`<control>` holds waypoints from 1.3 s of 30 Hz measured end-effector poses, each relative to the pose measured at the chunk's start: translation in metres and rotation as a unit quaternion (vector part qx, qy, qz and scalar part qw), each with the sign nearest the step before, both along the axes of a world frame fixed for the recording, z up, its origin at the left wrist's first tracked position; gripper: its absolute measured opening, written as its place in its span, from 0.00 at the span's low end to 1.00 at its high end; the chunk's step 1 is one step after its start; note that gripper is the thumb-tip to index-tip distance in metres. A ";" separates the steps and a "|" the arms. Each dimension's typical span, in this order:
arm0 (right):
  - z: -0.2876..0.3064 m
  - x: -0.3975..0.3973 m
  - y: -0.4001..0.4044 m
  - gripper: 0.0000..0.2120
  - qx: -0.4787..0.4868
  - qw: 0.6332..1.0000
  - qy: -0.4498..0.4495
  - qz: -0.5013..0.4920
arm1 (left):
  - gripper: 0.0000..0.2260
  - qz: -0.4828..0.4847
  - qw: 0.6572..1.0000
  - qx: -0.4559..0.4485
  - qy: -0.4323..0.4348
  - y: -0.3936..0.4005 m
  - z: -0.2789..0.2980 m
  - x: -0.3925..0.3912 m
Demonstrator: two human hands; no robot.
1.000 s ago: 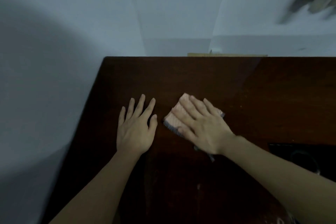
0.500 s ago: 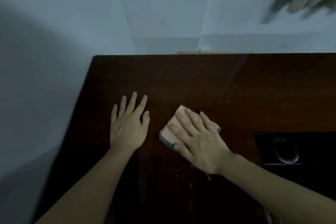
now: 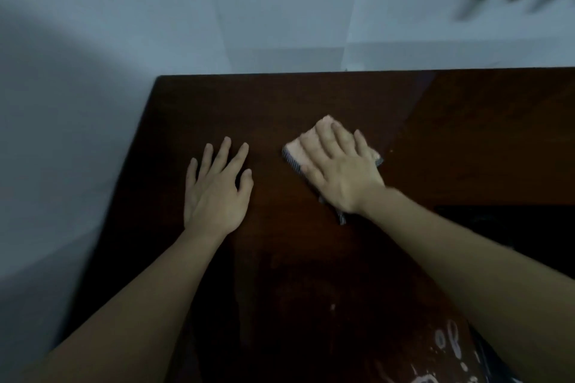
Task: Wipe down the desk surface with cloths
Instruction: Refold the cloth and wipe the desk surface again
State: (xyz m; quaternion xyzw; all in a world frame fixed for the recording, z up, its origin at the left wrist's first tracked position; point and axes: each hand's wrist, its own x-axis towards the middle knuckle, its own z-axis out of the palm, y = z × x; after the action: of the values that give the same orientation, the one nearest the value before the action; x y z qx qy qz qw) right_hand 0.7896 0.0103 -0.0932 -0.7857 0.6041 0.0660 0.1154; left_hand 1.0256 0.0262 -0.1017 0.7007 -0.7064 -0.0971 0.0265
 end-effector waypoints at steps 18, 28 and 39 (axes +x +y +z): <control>0.002 -0.040 -0.013 0.31 -0.002 0.999 0.009 -0.030 | 0.24 -0.006 1.000 0.003 0.005 -0.001 0.001 0.000; -0.004 -0.053 0.057 0.30 -0.006 0.996 0.002 0.090 | 0.23 -0.067 0.994 0.014 0.087 -0.006 0.015 -0.056; -0.002 -0.071 0.031 0.32 -0.011 1.000 0.008 -0.008 | 0.23 -0.065 0.997 0.030 0.035 -0.008 0.001 -0.099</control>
State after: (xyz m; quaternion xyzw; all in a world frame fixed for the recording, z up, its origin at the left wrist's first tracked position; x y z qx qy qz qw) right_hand 0.7182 0.0414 -0.0954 -0.7817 0.6118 0.0644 0.1023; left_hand 0.9271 0.0182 -0.1003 0.6496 -0.7462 -0.1439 0.0234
